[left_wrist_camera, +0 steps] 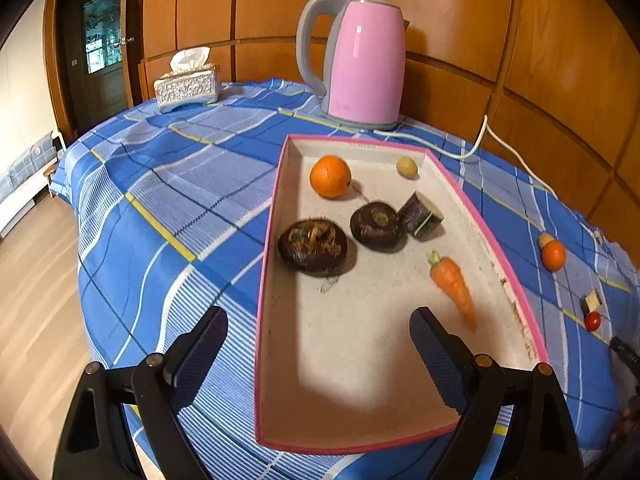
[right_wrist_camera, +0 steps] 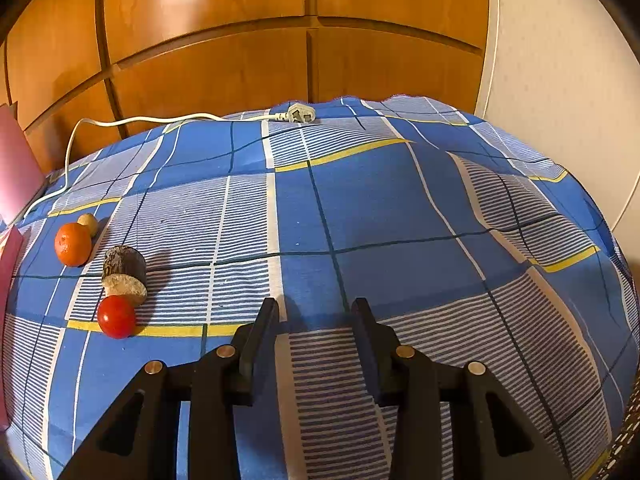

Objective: Organize fruits

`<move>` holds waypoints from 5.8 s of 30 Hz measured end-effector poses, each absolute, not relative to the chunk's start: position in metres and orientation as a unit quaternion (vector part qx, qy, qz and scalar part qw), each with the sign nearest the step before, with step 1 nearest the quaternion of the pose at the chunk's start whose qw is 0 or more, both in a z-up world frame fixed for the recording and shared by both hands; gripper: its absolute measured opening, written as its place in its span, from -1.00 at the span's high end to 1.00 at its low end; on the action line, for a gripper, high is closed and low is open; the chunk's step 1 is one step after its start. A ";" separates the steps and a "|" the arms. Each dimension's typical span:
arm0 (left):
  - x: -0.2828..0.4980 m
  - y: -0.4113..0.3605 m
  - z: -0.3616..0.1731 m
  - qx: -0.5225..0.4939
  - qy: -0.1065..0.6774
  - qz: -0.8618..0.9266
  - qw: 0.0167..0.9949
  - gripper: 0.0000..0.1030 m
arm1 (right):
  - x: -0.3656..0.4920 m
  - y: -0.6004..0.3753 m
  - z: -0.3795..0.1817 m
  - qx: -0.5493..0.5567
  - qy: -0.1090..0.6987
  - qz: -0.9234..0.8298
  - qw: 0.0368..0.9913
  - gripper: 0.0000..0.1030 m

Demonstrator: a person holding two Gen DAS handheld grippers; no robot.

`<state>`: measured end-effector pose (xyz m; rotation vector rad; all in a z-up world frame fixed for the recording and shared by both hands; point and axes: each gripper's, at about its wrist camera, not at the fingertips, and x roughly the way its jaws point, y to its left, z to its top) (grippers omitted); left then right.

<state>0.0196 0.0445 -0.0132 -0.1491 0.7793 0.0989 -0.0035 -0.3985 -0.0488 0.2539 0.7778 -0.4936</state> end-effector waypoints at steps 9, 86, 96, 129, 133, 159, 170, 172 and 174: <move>0.029 0.014 0.020 -0.056 0.362 -0.007 0.931 -0.80 | -0.004 -0.399 -0.050 0.126 0.369 -0.237 0.890 0.26; 0.139 -0.207 -0.013 0.013 0.424 -0.211 0.880 0.25 | -0.005 -0.399 -0.050 0.126 0.362 -0.282 0.879 0.23; 0.125 -0.183 0.009 -0.005 0.406 -0.209 0.889 0.25 | -0.006 -0.399 -0.050 0.126 0.362 -0.283 0.879 0.23; 0.079 0.007 0.038 -0.048 0.330 -0.029 0.942 0.25 | -0.005 -0.396 -0.049 0.110 0.366 -0.285 0.879 0.24; 0.072 0.013 0.044 -0.036 0.314 -0.022 0.948 0.25 | -0.004 -0.396 -0.049 0.105 0.368 -0.287 0.878 0.24; 0.070 0.040 0.019 -0.041 0.326 0.009 0.945 0.24 | 0.002 -0.385 -0.048 0.053 0.381 -0.307 0.871 0.24; 0.070 0.044 0.011 -0.044 0.335 0.021 0.941 0.22 | 0.001 -0.385 -0.048 0.053 0.381 -0.307 0.870 0.24; 0.070 0.043 0.010 -0.044 0.338 0.023 0.940 0.19 | 0.001 -0.385 -0.048 0.053 0.381 -0.307 0.870 0.24; 0.069 0.043 0.011 -0.043 0.334 0.026 0.941 -0.02 | 0.001 -0.385 -0.048 0.053 0.381 -0.307 0.871 0.24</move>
